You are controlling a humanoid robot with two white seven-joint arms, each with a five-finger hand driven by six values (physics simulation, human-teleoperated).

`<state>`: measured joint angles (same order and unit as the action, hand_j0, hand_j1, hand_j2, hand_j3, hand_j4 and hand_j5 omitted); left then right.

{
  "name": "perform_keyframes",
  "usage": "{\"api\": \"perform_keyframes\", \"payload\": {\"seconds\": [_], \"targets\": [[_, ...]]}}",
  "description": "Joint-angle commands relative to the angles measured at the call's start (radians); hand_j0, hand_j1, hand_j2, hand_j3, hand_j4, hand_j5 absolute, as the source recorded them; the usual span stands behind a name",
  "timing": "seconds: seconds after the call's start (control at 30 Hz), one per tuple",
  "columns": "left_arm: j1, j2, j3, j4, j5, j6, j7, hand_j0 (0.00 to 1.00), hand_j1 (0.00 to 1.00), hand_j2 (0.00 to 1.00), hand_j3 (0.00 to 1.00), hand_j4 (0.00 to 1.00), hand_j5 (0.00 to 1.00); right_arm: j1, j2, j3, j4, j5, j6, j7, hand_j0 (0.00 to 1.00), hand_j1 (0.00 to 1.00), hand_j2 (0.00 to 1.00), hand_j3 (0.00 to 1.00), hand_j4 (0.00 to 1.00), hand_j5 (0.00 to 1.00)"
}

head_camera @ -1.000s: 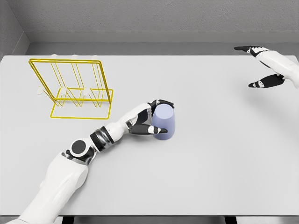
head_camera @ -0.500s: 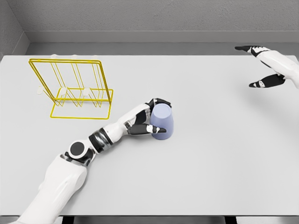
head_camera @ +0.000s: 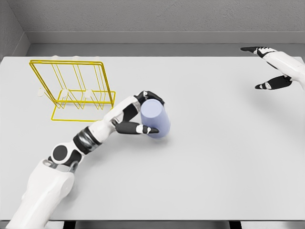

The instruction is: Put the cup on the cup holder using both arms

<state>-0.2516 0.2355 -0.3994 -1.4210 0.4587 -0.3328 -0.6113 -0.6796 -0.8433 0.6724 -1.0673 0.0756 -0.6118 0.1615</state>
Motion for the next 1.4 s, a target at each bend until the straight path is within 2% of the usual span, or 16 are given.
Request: {"api": "perform_keyframes", "payload": {"seconds": [0.0,0.27,0.4,0.53,0.93,1.37], "targets": [[0.0,0.045,0.013,-0.047,0.055,0.003,0.0,0.39,0.39,0.39,0.39,0.39,0.39,0.0,-0.002,-0.002,0.0,-0.008,0.001,0.0,1.0,1.0,1.0,1.0,1.0,1.0],[0.006,0.196,0.04,-0.139,0.176,0.004,0.0,0.39,0.39,0.39,0.39,0.39,0.39,0.0,-0.003,-0.002,0.0,-0.008,0.001,0.0,1.0,1.0,1.0,1.0,1.0,1.0],[0.006,0.268,0.063,-0.167,0.252,0.004,0.0,0.39,0.39,0.39,0.39,0.39,0.39,0.0,-0.003,-0.004,0.0,-0.008,0.001,0.0,1.0,1.0,1.0,1.0,1.0,1.0],[0.006,0.318,0.085,-0.174,0.285,0.009,0.0,0.39,0.39,0.39,0.39,0.39,0.39,-0.002,-0.005,-0.004,0.0,-0.008,0.001,0.0,1.0,1.0,1.0,1.0,1.0,1.0],[0.002,0.381,0.12,-0.179,0.33,0.009,0.0,0.39,0.39,0.39,0.39,0.39,0.39,-0.011,0.0,-0.004,0.0,-0.007,0.001,-0.002,1.0,1.0,1.0,1.0,1.0,1.0],[-0.008,0.393,0.134,-0.099,0.328,0.009,0.0,0.4,0.4,0.4,0.4,0.4,0.4,-0.009,-0.003,-0.004,0.0,-0.008,0.001,-0.002,1.0,1.0,1.0,1.0,1.0,1.0]]}}
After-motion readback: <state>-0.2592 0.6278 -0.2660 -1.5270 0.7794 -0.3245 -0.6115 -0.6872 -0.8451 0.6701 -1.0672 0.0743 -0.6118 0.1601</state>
